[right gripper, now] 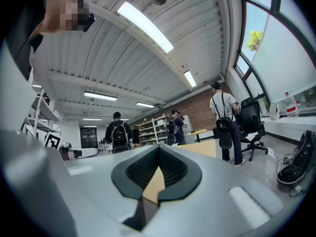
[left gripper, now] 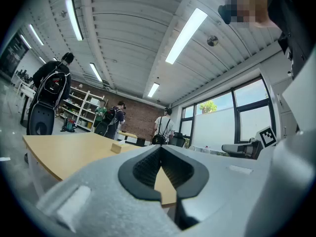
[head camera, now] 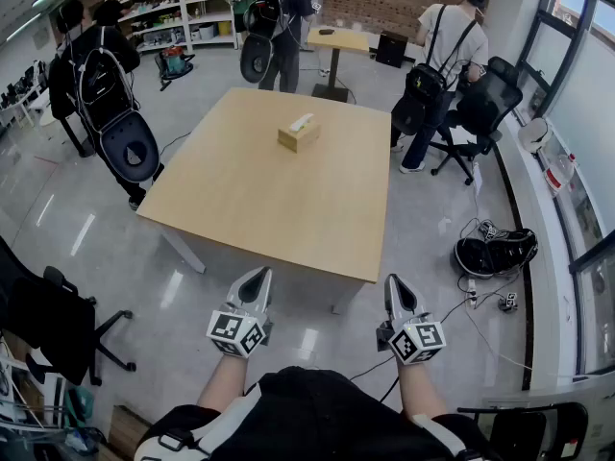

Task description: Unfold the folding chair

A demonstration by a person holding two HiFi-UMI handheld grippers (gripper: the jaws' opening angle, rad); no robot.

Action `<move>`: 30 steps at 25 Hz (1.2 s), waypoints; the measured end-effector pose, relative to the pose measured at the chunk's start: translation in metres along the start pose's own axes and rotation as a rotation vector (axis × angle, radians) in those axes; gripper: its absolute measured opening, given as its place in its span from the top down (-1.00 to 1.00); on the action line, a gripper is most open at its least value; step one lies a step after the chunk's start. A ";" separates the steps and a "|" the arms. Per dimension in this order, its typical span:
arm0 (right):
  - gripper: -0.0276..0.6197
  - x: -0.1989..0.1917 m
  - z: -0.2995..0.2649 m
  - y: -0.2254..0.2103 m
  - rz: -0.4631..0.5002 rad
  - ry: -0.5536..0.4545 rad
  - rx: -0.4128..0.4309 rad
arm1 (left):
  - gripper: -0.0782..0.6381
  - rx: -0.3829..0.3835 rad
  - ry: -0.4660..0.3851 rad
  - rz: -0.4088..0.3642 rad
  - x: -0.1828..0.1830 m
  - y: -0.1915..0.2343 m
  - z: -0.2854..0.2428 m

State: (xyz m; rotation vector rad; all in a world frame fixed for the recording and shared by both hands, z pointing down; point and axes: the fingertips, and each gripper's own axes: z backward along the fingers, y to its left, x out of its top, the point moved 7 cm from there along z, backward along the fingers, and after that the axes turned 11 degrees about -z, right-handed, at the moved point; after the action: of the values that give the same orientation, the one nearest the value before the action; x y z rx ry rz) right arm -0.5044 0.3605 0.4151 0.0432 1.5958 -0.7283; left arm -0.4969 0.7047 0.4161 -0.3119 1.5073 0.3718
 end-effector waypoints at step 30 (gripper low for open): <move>0.90 -0.002 -0.005 0.008 -0.003 -0.050 -0.051 | 0.77 -0.122 0.001 -0.008 0.007 -0.010 -0.019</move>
State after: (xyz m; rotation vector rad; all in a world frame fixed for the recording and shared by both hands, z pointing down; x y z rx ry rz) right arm -0.5053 0.3702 0.4132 -0.0146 1.5661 -0.6862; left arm -0.5097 0.6875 0.4076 -0.4141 1.4869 0.4584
